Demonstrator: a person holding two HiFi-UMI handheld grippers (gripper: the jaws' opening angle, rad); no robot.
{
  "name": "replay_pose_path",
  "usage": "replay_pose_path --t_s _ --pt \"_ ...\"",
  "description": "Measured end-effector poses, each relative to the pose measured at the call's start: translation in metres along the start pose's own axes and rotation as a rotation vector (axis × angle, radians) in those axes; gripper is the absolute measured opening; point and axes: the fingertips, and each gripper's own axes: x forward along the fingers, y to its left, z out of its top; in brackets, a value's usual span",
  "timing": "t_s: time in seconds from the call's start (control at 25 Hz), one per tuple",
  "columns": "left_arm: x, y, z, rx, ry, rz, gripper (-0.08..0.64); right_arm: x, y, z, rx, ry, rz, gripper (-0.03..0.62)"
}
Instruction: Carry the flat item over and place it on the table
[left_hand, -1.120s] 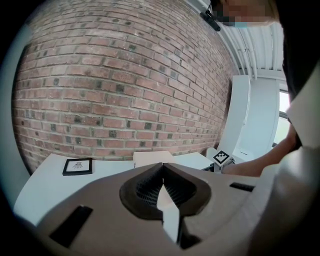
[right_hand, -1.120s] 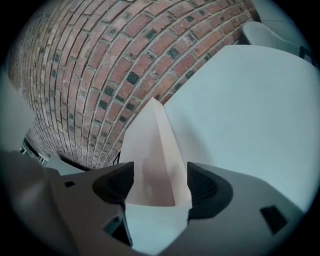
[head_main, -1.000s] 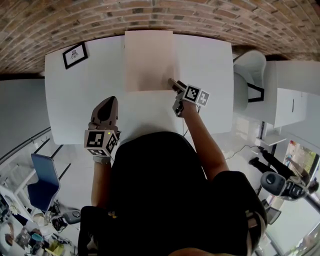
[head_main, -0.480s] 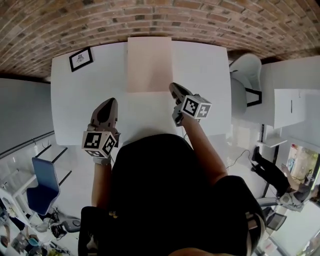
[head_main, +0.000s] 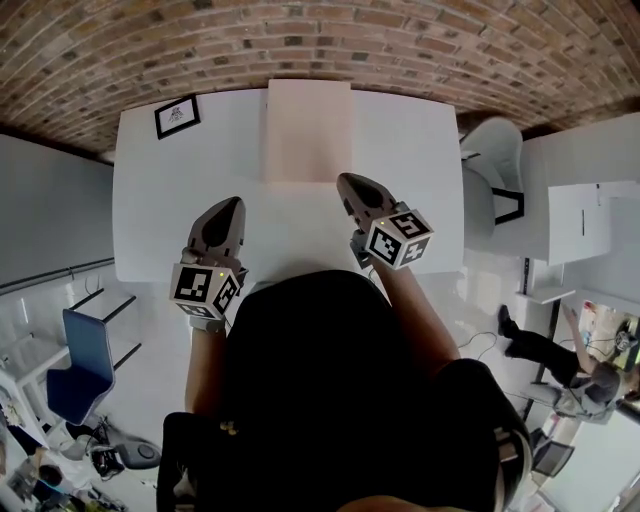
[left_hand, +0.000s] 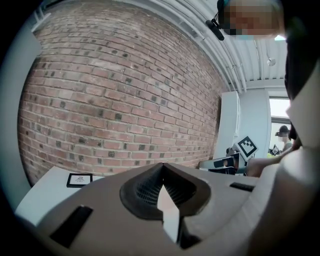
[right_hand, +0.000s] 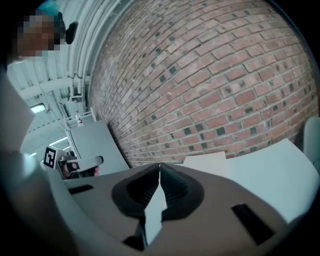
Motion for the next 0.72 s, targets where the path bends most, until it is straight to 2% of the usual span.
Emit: replay_pose_path --t_s 0.36,0.72 --pt "-0.024 -0.015 0.006 0.041 -0.019 0.004 0.005 -0.025 0.063 0.019 -0.298 -0.036 0.085 0.012" --pt "-0.041 -0.039 0.021 0.076 -0.078 -0.024 0.005 -0.037 0.095 0.02 -0.416 -0.053 0.132 0.012"
